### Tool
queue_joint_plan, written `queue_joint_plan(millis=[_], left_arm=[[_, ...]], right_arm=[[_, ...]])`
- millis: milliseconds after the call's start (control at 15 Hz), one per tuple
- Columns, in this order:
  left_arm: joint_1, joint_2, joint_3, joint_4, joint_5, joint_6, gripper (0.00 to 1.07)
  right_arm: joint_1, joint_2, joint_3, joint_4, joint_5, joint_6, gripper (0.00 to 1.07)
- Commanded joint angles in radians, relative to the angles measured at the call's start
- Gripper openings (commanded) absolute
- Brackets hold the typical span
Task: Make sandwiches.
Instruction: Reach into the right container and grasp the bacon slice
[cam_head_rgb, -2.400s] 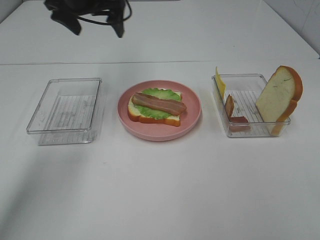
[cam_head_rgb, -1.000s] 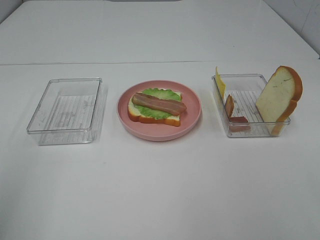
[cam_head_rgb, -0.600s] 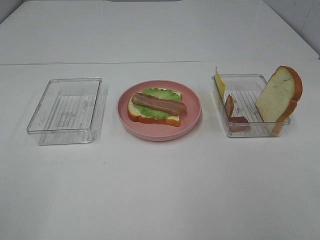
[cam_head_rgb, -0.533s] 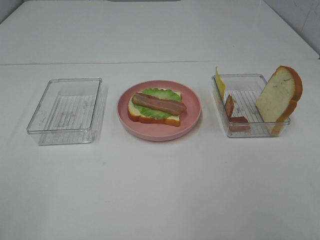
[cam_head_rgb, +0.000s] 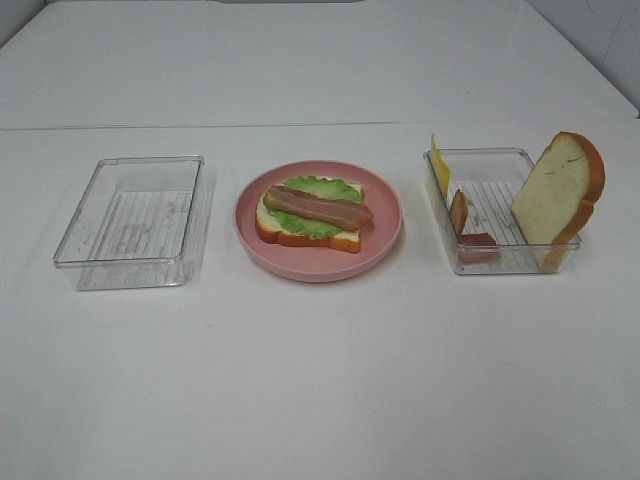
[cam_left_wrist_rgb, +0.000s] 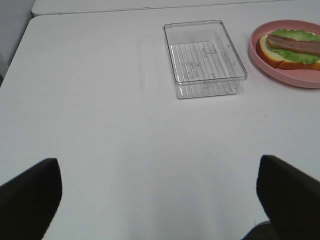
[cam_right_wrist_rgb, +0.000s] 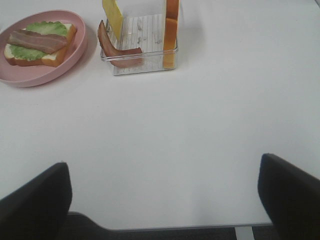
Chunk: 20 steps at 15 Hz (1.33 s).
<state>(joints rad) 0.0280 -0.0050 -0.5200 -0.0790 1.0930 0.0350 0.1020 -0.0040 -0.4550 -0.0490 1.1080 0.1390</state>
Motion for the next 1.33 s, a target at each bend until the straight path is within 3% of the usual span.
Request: queue_joint_plan(millis=[67, 667, 867, 1200, 1333], left_arm=[[-0.002, -0.017, 0.003, -0.005, -0.017, -0.009, 0.98], [-0.002, -0.021, 0.003, -0.009, -0.018, -0.01, 0.98], [-0.002, -0.021, 0.003, -0.009, -0.018, -0.01, 0.98], [-0.002, -0.021, 0.003, -0.014, -0.018, -0.01, 0.98], [-0.002, -0.021, 0.003, -0.014, -0.018, -0.01, 0.98]], right_arm=[[0.002, -0.022, 0.001, 0.002, -0.007, -0.008, 0.96], [0.002, 0.045, -0.004, -0.019, -0.016, -0.015, 0.96], [0.003, 0.32, -0.079, -0.012, -0.075, -0.019, 0.96], [0.003, 1.005, -0.431, -0.011, -0.145, -0.02, 0.96], [0.003, 1.162, -0.527, -0.002, -0.143, -0.02, 0.96]])
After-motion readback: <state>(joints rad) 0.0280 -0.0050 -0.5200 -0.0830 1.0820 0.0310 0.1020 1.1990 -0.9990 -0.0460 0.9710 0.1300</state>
